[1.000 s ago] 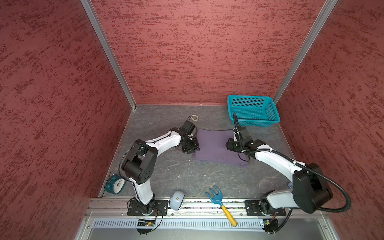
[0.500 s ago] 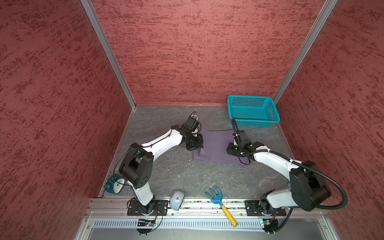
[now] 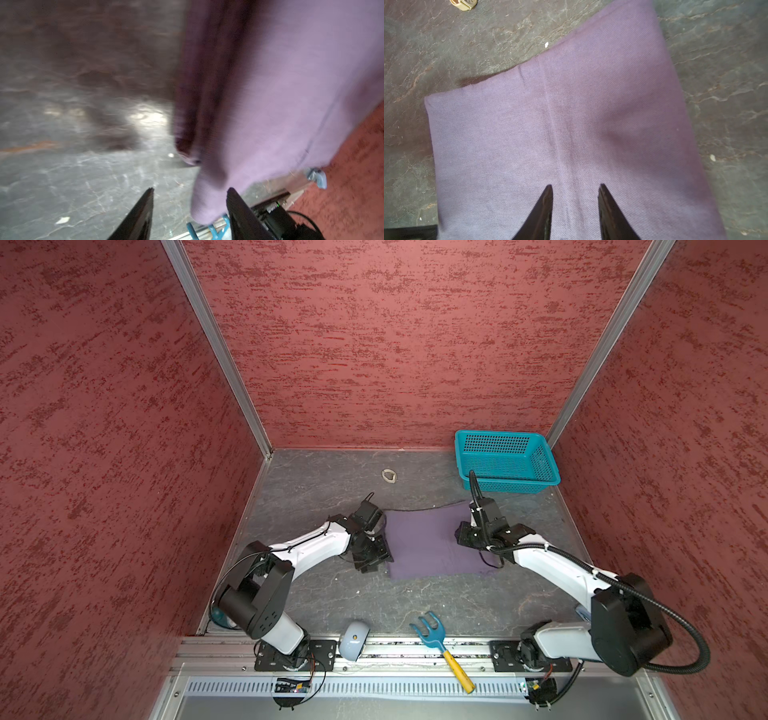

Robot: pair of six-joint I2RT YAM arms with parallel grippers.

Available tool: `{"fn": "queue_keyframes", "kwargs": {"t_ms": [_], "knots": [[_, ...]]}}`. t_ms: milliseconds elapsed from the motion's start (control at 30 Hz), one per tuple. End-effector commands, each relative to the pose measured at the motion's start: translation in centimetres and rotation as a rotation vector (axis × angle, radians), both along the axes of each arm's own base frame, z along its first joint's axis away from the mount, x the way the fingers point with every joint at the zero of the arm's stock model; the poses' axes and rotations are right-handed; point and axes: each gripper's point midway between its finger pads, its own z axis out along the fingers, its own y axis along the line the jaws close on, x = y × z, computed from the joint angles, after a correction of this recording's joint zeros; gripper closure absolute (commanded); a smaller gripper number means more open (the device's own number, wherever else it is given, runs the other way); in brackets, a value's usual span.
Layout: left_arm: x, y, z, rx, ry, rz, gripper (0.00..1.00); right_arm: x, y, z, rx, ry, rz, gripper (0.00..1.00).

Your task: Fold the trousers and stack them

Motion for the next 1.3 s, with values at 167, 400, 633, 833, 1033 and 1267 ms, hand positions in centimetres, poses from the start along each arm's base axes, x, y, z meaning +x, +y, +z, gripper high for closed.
{"fn": "queue_keyframes", "kwargs": {"t_ms": [167, 400, 633, 833, 1033, 1267], "knots": [[6.1, 0.4, 6.5, -0.024, -0.232, 0.028, 0.36, -0.2, -1.0, 0.1, -0.045, -0.021, -0.002, 0.62], [8.2, -2.6, 4.9, -0.101, -0.232, -0.001, 0.39, -0.2, -1.1, -0.6, -0.055, 0.0, -0.003, 0.65], [9.8, -3.7, 1.6, -0.098, -0.201, -0.012, 0.4, -0.1, -0.7, -1.7, -0.056, 0.038, 0.008, 0.66], [11.5, -4.2, 1.1, -0.089, -0.223, -0.036, 0.94, -0.2, -0.4, -2.8, -0.049, 0.075, 0.007, 0.67], [12.8, -3.7, 3.1, -0.059, -0.285, -0.069, 1.0, 0.0, -0.4, -2.9, -0.048, 0.077, -0.008, 0.67], [13.6, -3.5, 6.1, -0.07, -0.349, -0.077, 1.0, 0.6, 0.0, -3.2, -0.047, 0.09, -0.005, 0.67]]}}
